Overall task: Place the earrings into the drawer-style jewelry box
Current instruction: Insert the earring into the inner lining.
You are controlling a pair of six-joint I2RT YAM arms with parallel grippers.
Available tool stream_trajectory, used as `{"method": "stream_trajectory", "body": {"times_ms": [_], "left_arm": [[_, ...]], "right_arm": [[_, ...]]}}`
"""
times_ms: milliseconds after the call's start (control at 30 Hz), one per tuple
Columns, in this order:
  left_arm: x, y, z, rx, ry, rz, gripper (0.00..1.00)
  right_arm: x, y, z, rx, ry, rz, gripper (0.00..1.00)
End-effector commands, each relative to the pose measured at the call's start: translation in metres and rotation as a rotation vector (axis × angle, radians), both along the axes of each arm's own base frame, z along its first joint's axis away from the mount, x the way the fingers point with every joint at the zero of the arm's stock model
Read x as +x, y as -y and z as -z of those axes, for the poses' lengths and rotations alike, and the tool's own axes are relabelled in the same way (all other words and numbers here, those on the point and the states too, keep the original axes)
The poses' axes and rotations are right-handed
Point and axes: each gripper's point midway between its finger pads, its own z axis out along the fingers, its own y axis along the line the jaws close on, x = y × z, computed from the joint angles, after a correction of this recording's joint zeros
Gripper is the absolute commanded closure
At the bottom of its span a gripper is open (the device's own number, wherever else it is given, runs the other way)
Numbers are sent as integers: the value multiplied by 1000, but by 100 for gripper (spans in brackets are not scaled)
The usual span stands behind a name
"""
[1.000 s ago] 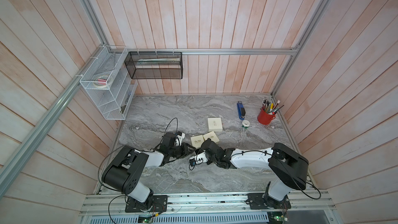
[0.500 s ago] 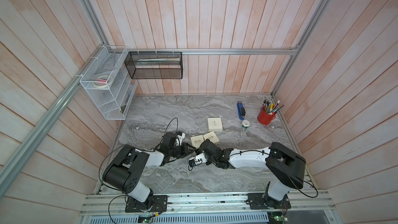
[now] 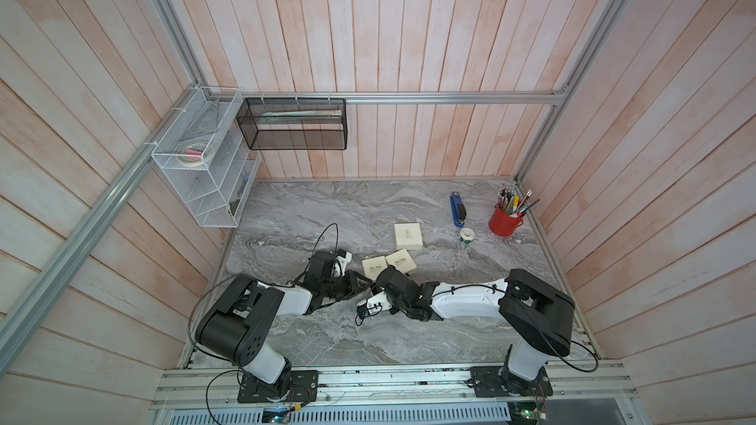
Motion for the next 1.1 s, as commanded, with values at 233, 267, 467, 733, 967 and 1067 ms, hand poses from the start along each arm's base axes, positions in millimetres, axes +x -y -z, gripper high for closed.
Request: {"method": "stream_trajectory", "body": {"times_ms": [233, 267, 467, 733, 967, 1067], "left_arm": [[5, 6, -6, -21, 27, 20, 68], [5, 6, -6, -21, 27, 21, 68], [5, 6, -5, -21, 27, 19, 68], [5, 6, -5, -23, 27, 21, 68], [6, 7, -6, -23, 31, 23, 68], [7, 6, -6, -21, 33, 21, 68]], "right_arm": [[-5, 3, 13, -88, -17, -17, 100], [-5, 4, 14, -95, -13, -17, 100], [-4, 8, 18, -149, 9, -24, 100], [-6, 8, 22, -179, 15, -31, 100], [-6, 4, 18, -160, 2, -18, 93], [-6, 3, 15, -154, 3, -17, 88]]}}
